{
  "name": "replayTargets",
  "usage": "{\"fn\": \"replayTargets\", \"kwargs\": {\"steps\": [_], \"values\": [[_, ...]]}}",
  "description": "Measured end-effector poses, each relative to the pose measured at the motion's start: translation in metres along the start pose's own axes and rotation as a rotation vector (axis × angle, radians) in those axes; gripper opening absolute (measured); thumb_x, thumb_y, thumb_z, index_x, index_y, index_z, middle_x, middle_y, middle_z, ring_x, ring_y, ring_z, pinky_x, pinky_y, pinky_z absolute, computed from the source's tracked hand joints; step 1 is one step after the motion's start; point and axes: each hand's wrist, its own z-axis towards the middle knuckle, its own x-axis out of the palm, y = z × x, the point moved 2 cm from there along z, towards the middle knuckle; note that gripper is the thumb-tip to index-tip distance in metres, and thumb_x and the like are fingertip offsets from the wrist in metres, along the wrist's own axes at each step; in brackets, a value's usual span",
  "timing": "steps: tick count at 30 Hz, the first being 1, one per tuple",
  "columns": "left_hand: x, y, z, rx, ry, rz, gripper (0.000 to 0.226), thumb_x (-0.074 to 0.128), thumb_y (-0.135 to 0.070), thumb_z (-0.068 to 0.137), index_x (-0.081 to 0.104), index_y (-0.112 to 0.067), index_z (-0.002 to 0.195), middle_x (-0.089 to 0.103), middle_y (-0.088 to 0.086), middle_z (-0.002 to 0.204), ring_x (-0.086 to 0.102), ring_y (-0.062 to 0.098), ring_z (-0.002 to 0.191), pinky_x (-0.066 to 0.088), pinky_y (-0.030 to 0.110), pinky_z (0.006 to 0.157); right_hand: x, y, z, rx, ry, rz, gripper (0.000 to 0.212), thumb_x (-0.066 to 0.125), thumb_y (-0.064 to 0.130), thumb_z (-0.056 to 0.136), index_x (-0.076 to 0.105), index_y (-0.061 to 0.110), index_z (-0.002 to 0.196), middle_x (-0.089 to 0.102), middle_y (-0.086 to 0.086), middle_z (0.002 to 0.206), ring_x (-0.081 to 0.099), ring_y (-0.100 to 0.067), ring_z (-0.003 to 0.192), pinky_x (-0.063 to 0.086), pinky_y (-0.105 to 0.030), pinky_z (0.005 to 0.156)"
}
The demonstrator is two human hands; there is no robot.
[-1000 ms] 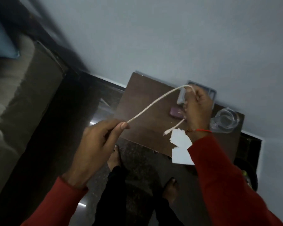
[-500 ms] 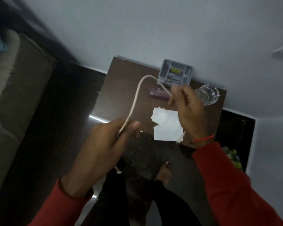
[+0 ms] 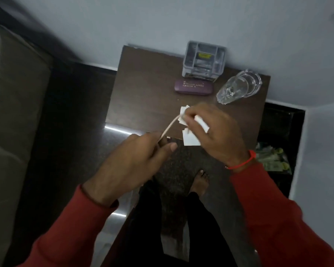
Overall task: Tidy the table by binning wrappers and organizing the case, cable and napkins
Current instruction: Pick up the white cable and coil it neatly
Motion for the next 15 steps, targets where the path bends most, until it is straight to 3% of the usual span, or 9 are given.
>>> {"fn": "replayTargets", "kwargs": {"steps": [3,5,7,9,12,15], "values": [[-0.006,0.017,-0.010,0.025,0.104,-0.114,0.034,0.056,-0.049,0.098,0.059,-0.026,0.074,0.060,-0.007,0.057,0.058,0.005,0.052,0.043,0.020,0.052,-0.015,-0.011,0.011,0.324,-0.378,0.094,0.021,0.046,0.033,0.100,0.059,0.020,0.089,0.067,0.003,0.075,0.065,-0.020,0.070,0.052,-0.042,0.067],[-0.010,0.034,-0.021,0.016,0.179,-0.155,0.033,0.055,-0.043,0.100,0.061,-0.027,0.071,0.061,-0.011,0.055,0.059,0.003,0.049,0.046,0.019,0.052,-0.032,-0.036,0.021,0.493,-0.644,0.283,0.022,0.045,0.023,0.098,0.053,0.026,0.077,0.061,0.009,0.063,0.060,-0.008,0.062,0.051,-0.033,0.067],[-0.012,0.057,-0.036,-0.012,0.205,-0.189,0.034,0.053,-0.040,0.101,0.063,-0.025,0.073,0.059,-0.011,0.054,0.059,0.003,0.049,0.048,0.023,0.052,-0.050,-0.069,0.031,0.658,-0.834,0.493,0.022,0.044,0.024,0.092,0.049,0.028,0.071,0.054,0.006,0.058,0.054,-0.016,0.058,0.045,-0.034,0.063],[-0.013,0.079,-0.052,-0.063,0.207,-0.233,0.033,0.051,-0.041,0.103,0.062,-0.026,0.077,0.058,-0.007,0.056,0.060,0.008,0.051,0.049,0.028,0.053,-0.062,-0.093,0.040,0.766,-0.906,0.542,0.021,0.046,0.030,0.087,0.050,0.026,0.067,0.051,-0.004,0.058,0.051,-0.025,0.058,0.041,-0.036,0.060],[-0.013,0.115,-0.075,-0.182,0.214,-0.271,0.038,0.051,-0.058,0.097,0.062,-0.029,0.075,0.058,-0.003,0.058,0.062,0.010,0.052,0.051,0.026,0.054,-0.066,-0.115,0.045,0.846,-0.942,0.565,0.025,0.046,0.020,0.093,0.049,0.020,0.068,0.046,-0.006,0.055,0.043,-0.021,0.046,0.035,-0.025,0.046],[-0.015,0.136,-0.088,-0.352,0.214,-0.321,0.054,0.048,-0.068,0.091,0.058,-0.021,0.068,0.058,0.001,0.057,0.061,0.014,0.051,0.053,0.031,0.052,-0.064,-0.123,0.041,0.935,-0.988,0.603,0.026,0.047,0.015,0.096,0.051,0.017,0.070,0.042,-0.003,0.051,0.038,-0.016,0.038,0.030,-0.019,0.041]]}}
